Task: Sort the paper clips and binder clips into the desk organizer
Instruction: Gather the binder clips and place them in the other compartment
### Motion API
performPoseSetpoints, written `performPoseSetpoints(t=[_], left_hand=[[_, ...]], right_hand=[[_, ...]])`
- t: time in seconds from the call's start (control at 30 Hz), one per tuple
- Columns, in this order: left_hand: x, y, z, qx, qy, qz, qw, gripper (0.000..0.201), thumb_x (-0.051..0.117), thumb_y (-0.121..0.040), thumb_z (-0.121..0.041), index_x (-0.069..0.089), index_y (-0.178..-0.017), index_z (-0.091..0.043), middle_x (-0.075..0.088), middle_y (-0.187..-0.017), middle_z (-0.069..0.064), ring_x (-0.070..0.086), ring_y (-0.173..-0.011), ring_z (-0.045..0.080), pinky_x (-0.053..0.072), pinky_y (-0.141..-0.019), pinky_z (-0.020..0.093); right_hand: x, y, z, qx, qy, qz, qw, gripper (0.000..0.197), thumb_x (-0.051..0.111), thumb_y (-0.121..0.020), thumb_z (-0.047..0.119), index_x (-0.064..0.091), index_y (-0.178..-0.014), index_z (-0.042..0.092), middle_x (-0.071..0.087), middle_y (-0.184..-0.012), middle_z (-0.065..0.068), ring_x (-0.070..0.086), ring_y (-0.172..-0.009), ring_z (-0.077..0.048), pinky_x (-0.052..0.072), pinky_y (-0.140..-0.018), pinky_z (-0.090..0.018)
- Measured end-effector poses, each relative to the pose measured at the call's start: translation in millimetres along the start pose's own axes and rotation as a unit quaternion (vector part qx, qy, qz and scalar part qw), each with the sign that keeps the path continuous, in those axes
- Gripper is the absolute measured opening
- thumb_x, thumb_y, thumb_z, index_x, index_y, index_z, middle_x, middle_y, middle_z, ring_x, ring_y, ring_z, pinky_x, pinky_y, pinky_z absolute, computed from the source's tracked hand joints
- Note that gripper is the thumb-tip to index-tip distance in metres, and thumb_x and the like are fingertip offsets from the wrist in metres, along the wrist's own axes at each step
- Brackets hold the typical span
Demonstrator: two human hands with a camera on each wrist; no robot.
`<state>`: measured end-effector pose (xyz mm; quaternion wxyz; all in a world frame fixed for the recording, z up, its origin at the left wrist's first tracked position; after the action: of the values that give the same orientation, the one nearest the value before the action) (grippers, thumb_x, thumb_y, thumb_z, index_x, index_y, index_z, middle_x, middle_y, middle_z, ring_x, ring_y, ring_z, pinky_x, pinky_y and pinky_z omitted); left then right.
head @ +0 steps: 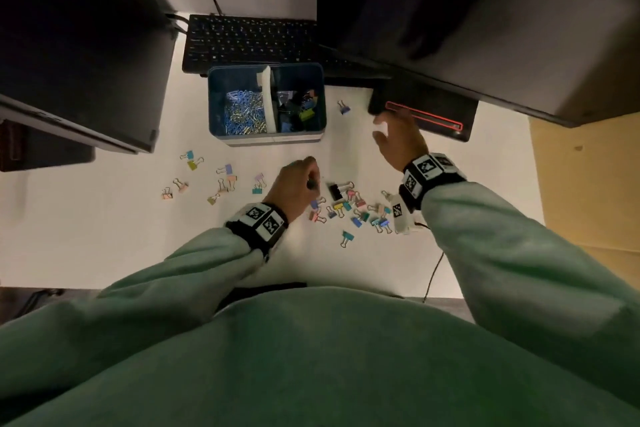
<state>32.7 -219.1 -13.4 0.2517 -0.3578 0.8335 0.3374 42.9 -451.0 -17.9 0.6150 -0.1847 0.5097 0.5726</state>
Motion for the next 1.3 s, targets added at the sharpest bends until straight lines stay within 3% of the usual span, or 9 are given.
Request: performPoseSetpoints(t=[0.2,0.37,0.47,0.57,0.67,0.93,1.07,1.2,1.3], left_hand=[[-98.9,-40.2,-27.6,-0.001,0.05,-0.175,0.983,0.013,0.066,-0.086,-0.015,0.058,-0.096,-0.012,0.061,-0.088,-0.003,0.055,-0.07,0.009,0.047,-0.063,0.02],[-98.7,-48.4,-27.1,0.056,-0.086,-0.16,0.982,0.029,0.068,-0.082,-0.015,0.057,-0.108,-0.014,0.052,-0.115,0.01,0.055,-0.101,0.025,0.05,-0.086,0.036],[-68.6,-19.6,-14.0,0.082,-0.119,-0.127,0.981,0.023,0.066,-0.083,-0.014,0.057,-0.105,-0.017,0.055,-0.111,0.007,0.058,-0.091,0.022,0.054,-0.081,0.038],[-27.0,0.0,23.3,-0.006,-0.145,-0.007,0.989,0.046,0.069,-0.082,-0.021,0.05,-0.123,-0.02,0.046,-0.117,0.011,0.057,-0.095,0.03,0.053,-0.081,0.044],[-3.5,2.8,47.5,-0.071,-0.156,-0.002,0.985,0.059,0.068,-0.083,-0.023,0.04,-0.135,-0.023,0.039,-0.12,0.015,0.05,-0.103,0.035,0.052,-0.083,0.049],[13.4,-7.7,49.9,-0.058,-0.12,-0.041,0.99,0.026,0.047,-0.088,-0.004,0.05,-0.113,-0.008,0.044,-0.104,0.019,0.054,-0.082,0.033,0.049,-0.069,0.036],[11.6,-5.2,47.5,-0.04,-0.091,-0.047,0.994,0.023,0.048,-0.082,0.002,0.052,-0.103,-0.008,0.041,-0.099,0.012,0.049,-0.069,0.024,0.049,-0.061,0.03],[12.7,-0.4,44.1,-0.017,-0.124,-0.039,0.991,0.023,0.052,-0.08,0.003,0.051,-0.101,-0.007,0.042,-0.099,0.014,0.051,-0.069,0.027,0.052,-0.061,0.035],[15.6,3.3,40.8,-0.027,-0.156,-0.015,0.987,0.031,0.053,-0.081,0.002,0.048,-0.11,-0.004,0.043,-0.105,0.017,0.055,-0.077,0.033,0.052,-0.064,0.04]], right_hand=[[36.3,34.4,6.9,-0.094,0.113,0.096,0.985,0.057,0.054,-0.095,0.041,0.038,-0.146,0.02,0.027,-0.152,-0.013,0.03,-0.135,-0.035,0.035,-0.11,-0.045],[71.7,73.7,24.8,-0.158,0.15,0.165,0.962,0.077,0.068,-0.081,0.051,0.033,-0.146,0.028,0.026,-0.146,-0.016,0.034,-0.124,-0.036,0.046,-0.097,-0.048],[86.5,81.3,31.0,-0.184,0.159,0.162,0.956,0.066,0.071,-0.082,0.038,0.041,-0.139,0.023,0.031,-0.137,-0.019,0.04,-0.113,-0.038,0.051,-0.086,-0.048],[91.2,79.0,33.9,-0.191,0.122,0.171,0.959,0.045,0.065,-0.087,0.026,0.047,-0.128,0.017,0.036,-0.125,-0.018,0.048,-0.099,-0.036,0.05,-0.081,-0.043],[94.1,74.7,33.6,-0.178,0.083,0.185,0.963,0.039,0.065,-0.088,0.027,0.048,-0.118,0.01,0.042,-0.115,-0.017,0.053,-0.089,-0.034,0.041,-0.072,-0.033],[86.0,69.0,24.2,-0.109,-0.054,0.167,0.978,0.027,0.057,-0.083,0.001,0.048,-0.109,0.001,0.062,-0.094,-0.015,0.06,-0.079,-0.029,0.046,-0.068,-0.035],[76.9,63.4,16.6,-0.083,-0.067,0.163,0.981,0.038,0.06,-0.085,0.006,0.053,-0.121,0.009,0.061,-0.106,-0.015,0.063,-0.091,-0.033,0.052,-0.08,-0.038],[75.3,64.7,29.8,-0.104,0.031,0.149,0.983,0.064,0.069,-0.083,0.042,0.036,-0.136,0.027,0.043,-0.119,-0.009,0.056,-0.091,-0.027,0.05,-0.08,-0.038],[94.1,73.0,50.2,-0.146,0.117,0.158,0.969,0.054,0.061,-0.09,0.033,0.037,-0.137,0.02,0.042,-0.123,-0.014,0.056,-0.096,-0.033,0.051,-0.078,-0.042]])
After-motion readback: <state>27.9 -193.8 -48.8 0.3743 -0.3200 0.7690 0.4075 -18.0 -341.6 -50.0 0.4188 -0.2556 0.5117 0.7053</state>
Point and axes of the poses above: each hand's wrist, its own y-axis away from the middle knuckle, its own x-axis out of the palm, z = x × y, the point moved 3 cm from there along -y, towards the middle knuckle
